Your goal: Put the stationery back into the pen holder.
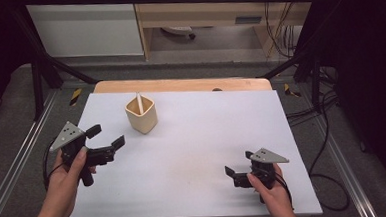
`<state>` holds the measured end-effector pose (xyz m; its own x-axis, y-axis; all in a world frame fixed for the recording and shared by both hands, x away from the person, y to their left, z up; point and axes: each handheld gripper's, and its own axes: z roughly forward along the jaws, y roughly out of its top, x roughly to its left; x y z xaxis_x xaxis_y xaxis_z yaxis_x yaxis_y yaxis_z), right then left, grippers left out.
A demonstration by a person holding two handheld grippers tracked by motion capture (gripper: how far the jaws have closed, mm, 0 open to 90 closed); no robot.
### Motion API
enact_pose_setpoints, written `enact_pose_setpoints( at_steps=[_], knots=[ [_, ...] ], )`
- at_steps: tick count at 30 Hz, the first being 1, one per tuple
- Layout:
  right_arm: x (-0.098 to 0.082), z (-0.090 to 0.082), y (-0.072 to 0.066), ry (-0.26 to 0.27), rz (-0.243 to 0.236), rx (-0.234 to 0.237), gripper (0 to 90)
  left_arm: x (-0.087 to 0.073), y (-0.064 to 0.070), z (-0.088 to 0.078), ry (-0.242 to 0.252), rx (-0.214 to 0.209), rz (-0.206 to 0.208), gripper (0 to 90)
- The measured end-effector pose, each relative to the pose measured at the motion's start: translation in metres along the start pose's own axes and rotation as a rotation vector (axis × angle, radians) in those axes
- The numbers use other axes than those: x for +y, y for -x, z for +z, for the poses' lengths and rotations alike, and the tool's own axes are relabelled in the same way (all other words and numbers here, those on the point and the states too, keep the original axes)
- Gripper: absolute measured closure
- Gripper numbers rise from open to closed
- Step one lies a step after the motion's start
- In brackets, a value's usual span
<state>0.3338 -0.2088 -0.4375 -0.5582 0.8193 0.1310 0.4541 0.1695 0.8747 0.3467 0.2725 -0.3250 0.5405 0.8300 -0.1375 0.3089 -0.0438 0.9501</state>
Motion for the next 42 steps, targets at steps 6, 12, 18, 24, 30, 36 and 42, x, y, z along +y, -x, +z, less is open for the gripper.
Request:
enact_pose_setpoints(
  at_steps=[6, 12, 18, 24, 30, 36, 42],
  knots=[
    [0.0, 0.0, 0.0, 0.004, -0.001, 0.004, 3.8, 0.0, 0.003, -0.013, 0.028, -0.001, 0.029, 4.4],
    [0.0, 0.001, -0.002, 0.002, -0.016, 0.012, 3.9, -0.01, 0.005, -0.021, 0.018, 0.011, 0.035, 4.1],
    [0.0, 0.002, -0.001, -0.003, -0.023, 0.012, 3.9, -0.036, 0.005, -0.02, -0.018, 0.012, 0.017, 4.6],
    [0.001, 0.001, -0.002, 0.003, -0.034, 0.011, 3.9, -0.057, -0.001, -0.015, -0.038, 0.037, -0.005, 4.6],
    [0.001, 0.001, -0.002, 0.004, -0.029, 0.006, 3.8, -0.066, -0.002, -0.006, -0.054, 0.044, -0.006, 4.6],
    [0.0, 0.002, -0.002, -0.001, -0.038, -0.002, 3.3, -0.082, 0.003, 0.011, -0.118, 0.018, -0.008, 5.3],
    [0.0, 0.001, 0.001, 0.008, -0.033, -0.017, 3.3, -0.096, 0.01, 0.025, -0.162, -0.017, -0.021, 6.6]
  ],
)
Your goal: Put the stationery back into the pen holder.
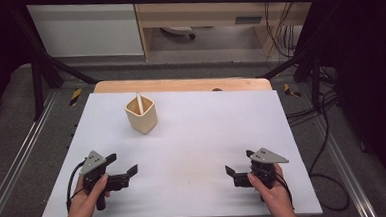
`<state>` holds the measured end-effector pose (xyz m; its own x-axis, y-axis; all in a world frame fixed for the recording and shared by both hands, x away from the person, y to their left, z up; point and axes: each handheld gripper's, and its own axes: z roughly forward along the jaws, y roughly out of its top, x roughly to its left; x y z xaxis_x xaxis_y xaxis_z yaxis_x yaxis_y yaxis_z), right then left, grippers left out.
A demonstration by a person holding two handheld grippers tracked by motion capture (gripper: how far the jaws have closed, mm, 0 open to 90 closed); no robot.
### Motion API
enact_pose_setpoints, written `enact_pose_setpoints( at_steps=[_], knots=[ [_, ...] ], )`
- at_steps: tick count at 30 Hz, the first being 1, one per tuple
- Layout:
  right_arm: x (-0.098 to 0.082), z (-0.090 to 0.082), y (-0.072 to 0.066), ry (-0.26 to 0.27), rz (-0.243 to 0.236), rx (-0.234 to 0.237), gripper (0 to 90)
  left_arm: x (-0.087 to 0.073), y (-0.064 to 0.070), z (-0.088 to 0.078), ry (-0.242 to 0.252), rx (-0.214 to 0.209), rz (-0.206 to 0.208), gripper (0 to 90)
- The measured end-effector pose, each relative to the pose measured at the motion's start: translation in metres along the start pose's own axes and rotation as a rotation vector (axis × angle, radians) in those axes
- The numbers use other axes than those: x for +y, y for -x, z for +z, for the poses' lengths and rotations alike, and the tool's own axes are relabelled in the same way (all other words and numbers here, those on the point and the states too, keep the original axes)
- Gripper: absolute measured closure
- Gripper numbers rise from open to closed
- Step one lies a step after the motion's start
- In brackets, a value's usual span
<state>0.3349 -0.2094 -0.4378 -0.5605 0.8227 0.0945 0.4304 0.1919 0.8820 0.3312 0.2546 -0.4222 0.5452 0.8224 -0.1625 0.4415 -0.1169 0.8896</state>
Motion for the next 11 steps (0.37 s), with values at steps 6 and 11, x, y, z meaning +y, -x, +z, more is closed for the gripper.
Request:
enact_pose_setpoints(
  at_steps=[6, 11],
  knots=[
    [-0.001, -0.003, 0.007, -0.007, -0.001, -0.062, 3.2, -0.009, 0.011, 0.011, -0.016, -0.013, 0.026, 7.4],
    [-0.012, 0.005, 0.018, -0.153, -0.038, -0.204, 2.7, -0.013, 0.014, 0.009, -0.024, -0.016, 0.025, 7.0]
  ],
)
